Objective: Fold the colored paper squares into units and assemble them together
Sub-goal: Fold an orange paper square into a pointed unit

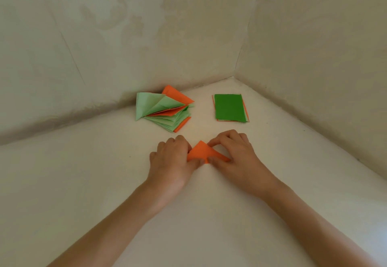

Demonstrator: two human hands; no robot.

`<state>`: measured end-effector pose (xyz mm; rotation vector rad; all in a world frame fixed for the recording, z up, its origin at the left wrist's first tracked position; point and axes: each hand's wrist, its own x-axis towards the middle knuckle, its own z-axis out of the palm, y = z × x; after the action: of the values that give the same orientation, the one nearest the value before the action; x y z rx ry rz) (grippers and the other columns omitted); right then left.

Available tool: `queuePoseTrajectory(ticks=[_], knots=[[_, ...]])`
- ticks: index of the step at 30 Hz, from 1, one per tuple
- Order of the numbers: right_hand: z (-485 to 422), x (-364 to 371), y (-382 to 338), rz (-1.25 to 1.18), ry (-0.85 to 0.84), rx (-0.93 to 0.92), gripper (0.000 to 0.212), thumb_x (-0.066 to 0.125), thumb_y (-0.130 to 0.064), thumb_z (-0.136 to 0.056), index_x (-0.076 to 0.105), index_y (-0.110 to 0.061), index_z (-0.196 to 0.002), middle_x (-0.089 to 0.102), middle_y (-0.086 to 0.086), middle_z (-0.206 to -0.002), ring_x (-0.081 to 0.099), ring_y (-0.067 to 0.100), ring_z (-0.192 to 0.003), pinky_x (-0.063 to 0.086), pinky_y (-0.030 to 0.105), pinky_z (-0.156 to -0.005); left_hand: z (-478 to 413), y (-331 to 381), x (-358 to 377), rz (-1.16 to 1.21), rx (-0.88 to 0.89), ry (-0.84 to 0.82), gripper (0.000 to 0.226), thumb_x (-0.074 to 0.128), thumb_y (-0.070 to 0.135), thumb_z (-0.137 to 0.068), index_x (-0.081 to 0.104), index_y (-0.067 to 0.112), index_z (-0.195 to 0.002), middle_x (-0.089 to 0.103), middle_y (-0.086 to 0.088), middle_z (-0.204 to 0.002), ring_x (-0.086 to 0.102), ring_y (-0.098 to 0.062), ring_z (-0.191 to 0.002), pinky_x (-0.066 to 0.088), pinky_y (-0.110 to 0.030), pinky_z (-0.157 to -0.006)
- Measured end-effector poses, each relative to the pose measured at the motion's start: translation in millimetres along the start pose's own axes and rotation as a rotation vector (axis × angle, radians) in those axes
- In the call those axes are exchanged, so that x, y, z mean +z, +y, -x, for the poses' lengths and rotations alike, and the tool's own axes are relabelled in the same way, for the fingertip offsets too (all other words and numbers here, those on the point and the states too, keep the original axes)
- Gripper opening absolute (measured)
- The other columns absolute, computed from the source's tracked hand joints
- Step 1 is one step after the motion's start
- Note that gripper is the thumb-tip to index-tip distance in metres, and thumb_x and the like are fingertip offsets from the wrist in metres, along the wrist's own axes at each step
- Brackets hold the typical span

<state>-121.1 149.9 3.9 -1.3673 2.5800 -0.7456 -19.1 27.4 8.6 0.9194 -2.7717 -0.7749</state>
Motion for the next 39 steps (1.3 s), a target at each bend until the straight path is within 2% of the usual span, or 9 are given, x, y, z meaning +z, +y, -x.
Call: queuePoseTrajectory(ticks=[5,9,14,18,21,27,33,36,39], knots=[[-3,-1,-5,-0.223,0.017,0.050,0.035,0.066,-0.018,-0.084,0.051,-0.025,-0.115,0.054,-0.013,-0.100,0.045,0.011,-0.102,0.034,0.023,-0.091,7,-8,-4,0.279,0.104,0.064,0.021,0.068,0.019,-0.084,0.049,0.025,-0.088,0.057,0.011,-0.082,0.057,-0.018,-0.083,0.048,-0.037,-0.078],[-16,-5,-12,-0.338,-0.026,-0.037,0.025,0.068,-0.008,-0.082,0.058,-0.031,-0.087,0.058,-0.016,-0.080,0.051,-0.002,-0.077,0.035,0.006,-0.071,1,-24,-16,0.332,0.184,0.093,0.028,0.069,0.012,-0.082,0.050,0.032,-0.077,0.059,0.017,-0.073,0.058,-0.007,-0.071,0.045,-0.018,-0.069],[-67,-23,-32,-0.205,0.379,-0.223,0.007,0.069,-0.007,-0.081,0.072,-0.011,-0.085,0.050,-0.029,-0.071,0.045,0.005,-0.078,0.031,0.005,-0.075,-38,-44,-57,0.242,0.438,0.569,0.004,0.061,0.010,-0.083,0.064,0.008,-0.084,0.063,0.006,-0.083,0.052,-0.001,-0.075,0.037,-0.009,-0.070],[-118,-21,-48,-0.152,0.515,-0.313,0.015,0.062,-0.009,-0.079,0.075,-0.009,-0.087,0.072,-0.002,-0.080,0.053,0.020,-0.083,0.036,0.020,-0.073,-70,-47,-78,0.237,0.372,0.767,0.024,0.048,-0.007,-0.082,0.061,0.003,-0.100,0.062,-0.006,-0.098,0.056,-0.010,-0.089,0.036,-0.010,-0.076],[-135,1,-45,-0.108,0.409,-0.325,0.020,0.060,-0.007,-0.078,0.076,-0.012,-0.089,0.073,0.004,-0.080,0.058,0.031,-0.080,0.037,0.026,-0.072,-79,-52,-73,0.273,0.313,0.618,0.050,0.037,-0.009,-0.071,0.061,0.005,-0.113,0.064,-0.008,-0.111,0.060,-0.020,-0.102,0.035,-0.006,-0.083],[-112,23,-21,0.024,0.236,-0.363,0.041,0.045,0.003,-0.062,0.076,-0.011,-0.084,0.072,0.005,-0.079,0.061,0.034,-0.082,0.045,0.037,-0.075,-63,-75,-36,0.046,0.334,0.333,0.048,0.035,0.008,-0.069,0.072,0.011,-0.099,0.070,-0.003,-0.105,0.064,-0.025,-0.099,0.049,-0.035,-0.087],[-103,30,-11,0.131,0.096,-0.443,0.059,0.022,-0.014,-0.063,0.075,-0.009,-0.088,0.074,0.003,-0.092,0.063,0.034,-0.087,0.045,0.041,-0.076,-56,-75,-30,-0.209,0.450,0.370,0.031,0.048,0.000,-0.065,0.071,0.010,-0.082,0.069,-0.004,-0.084,0.065,-0.027,-0.068,0.048,-0.030,-0.059],[-99,19,-7,0.038,0.093,-0.443,0.065,0.019,-0.011,-0.063,0.074,-0.008,-0.097,0.072,0.006,-0.102,0.060,0.033,-0.094,0.045,0.036,-0.083,-54,-65,-30,-0.233,0.407,0.364,0.023,0.053,-0.002,-0.068,0.070,0.007,-0.081,0.068,-0.008,-0.082,0.064,-0.032,-0.068,0.049,-0.035,-0.061],[-83,-7,6,-0.101,0.228,-0.283,0.053,0.031,0.010,-0.071,0.070,-0.004,-0.104,0.069,0.008,-0.108,0.056,0.027,-0.101,0.036,0.018,-0.089,-50,-55,-34,-0.221,0.429,0.424,0.035,0.037,0.012,-0.074,0.069,0.008,-0.085,0.068,-0.007,-0.088,0.064,-0.030,-0.075,0.048,-0.034,-0.067]])
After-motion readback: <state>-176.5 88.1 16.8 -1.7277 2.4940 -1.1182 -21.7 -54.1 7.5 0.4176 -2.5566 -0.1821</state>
